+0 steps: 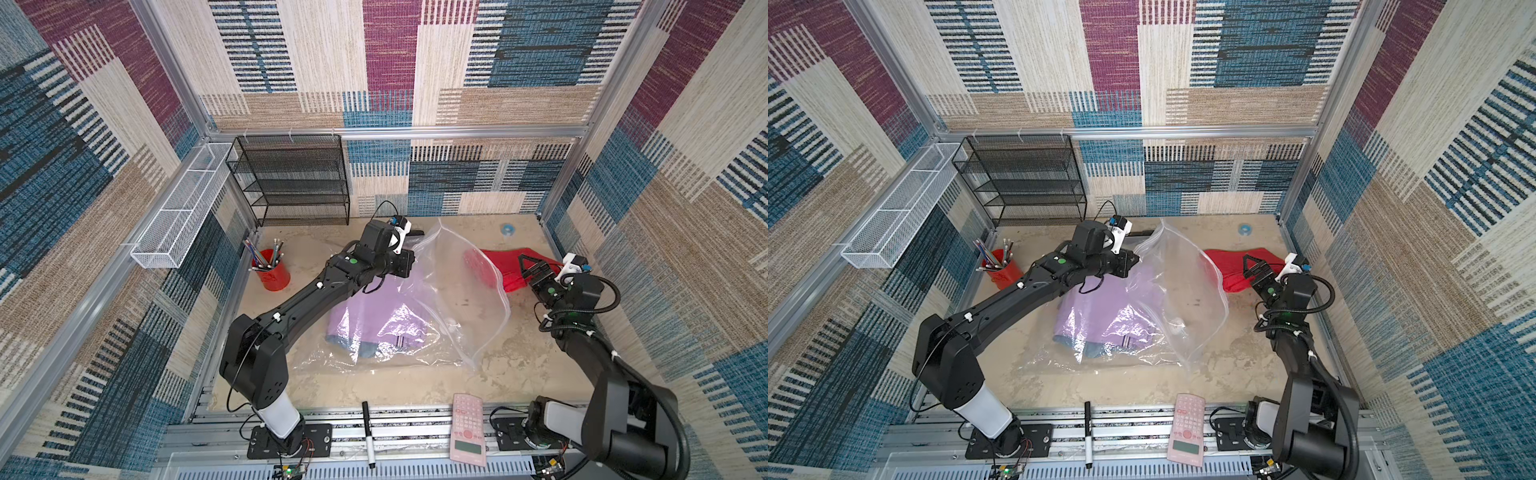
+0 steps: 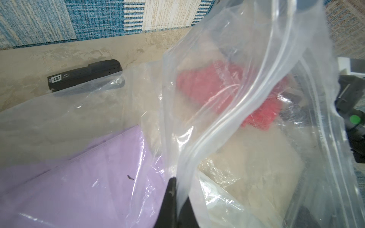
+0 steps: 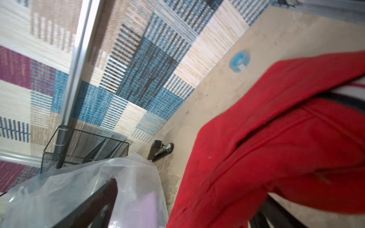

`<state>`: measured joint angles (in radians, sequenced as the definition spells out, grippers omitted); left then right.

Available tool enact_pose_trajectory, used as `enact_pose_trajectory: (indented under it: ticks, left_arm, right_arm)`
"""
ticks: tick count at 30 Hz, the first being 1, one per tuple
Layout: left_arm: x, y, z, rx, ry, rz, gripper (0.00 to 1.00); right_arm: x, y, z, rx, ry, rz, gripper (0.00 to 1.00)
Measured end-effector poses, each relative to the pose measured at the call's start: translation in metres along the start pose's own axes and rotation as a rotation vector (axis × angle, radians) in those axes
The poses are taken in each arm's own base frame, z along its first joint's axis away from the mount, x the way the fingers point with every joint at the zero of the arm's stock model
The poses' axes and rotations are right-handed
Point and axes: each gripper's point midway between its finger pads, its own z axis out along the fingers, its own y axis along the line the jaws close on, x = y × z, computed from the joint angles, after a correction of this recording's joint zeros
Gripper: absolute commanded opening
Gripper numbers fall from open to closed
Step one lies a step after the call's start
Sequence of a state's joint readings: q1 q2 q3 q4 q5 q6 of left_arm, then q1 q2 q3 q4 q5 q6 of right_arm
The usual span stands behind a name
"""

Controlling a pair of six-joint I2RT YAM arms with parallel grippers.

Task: Take the trousers out of the vacuum bag
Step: Place the trousers at the center of the board.

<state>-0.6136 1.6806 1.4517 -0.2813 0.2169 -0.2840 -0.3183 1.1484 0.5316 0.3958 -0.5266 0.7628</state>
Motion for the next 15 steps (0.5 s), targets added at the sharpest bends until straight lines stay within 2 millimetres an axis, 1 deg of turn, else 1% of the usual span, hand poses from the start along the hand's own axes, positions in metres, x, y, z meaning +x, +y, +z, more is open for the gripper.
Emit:
enact_pose_trajectory:
  ticks: [1,2,4,7,9,11,13,15]
  left_arm:
    - [-0.001,-0.001,0.0,0.002,-0.001,0.001,0.0]
    - [-0.002,-0.001,0.001,0.003,-0.001,0.001,0.0]
    - [-0.002,-0.003,0.003,0.007,0.001,0.003,0.0]
    - [0.0,-0.004,0.005,0.011,0.006,0.004,0.0]
    - [0.0,-0.005,0.005,0.012,0.008,0.005,0.0]
    - [0.001,-0.006,0.005,0.014,0.01,0.006,0.0]
    - [0.001,-0.006,0.006,0.014,0.01,0.006,0.0]
    - [0.001,-0.006,0.006,0.011,0.009,0.007,0.0]
  right_arm:
    - [-0.001,0.007,-0.003,-0.012,0.006,-0.02,0.99]
    - [-0.001,0.009,-0.004,-0.014,0.014,-0.034,0.99]
    - [0.006,0.004,-0.005,0.002,0.038,-0.038,1.0]
    - [0.031,-0.024,-0.003,0.066,0.103,0.001,1.0]
    - [0.054,-0.048,-0.003,0.117,0.156,0.046,1.0]
    - [0.075,-0.067,-0.003,0.154,0.206,0.087,1.0]
    - [0.089,-0.077,-0.005,0.164,0.237,0.125,1.0]
    - [0.099,-0.08,-0.007,0.155,0.256,0.15,0.99]
